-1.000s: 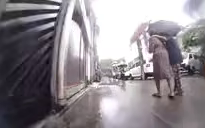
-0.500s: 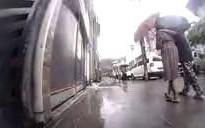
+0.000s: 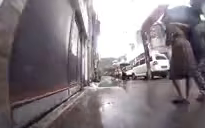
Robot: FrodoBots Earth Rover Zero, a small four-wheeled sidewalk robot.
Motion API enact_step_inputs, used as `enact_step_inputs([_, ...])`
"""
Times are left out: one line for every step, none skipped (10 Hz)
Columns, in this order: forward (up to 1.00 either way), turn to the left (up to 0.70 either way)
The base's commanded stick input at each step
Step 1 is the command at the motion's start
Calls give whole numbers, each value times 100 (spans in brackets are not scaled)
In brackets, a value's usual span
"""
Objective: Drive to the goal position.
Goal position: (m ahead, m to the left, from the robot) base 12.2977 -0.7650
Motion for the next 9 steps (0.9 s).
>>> enact_step_inputs([99,0])
enact_step_inputs([99,0])
enact_step_inputs([99,0])
enact_step_inputs([99,0])
enact_step_inputs([99,0])
enact_step_inputs([99,0])
enact_step_inputs([99,0])
enact_step_inputs([99,0])
enact_step_inputs([99,0])
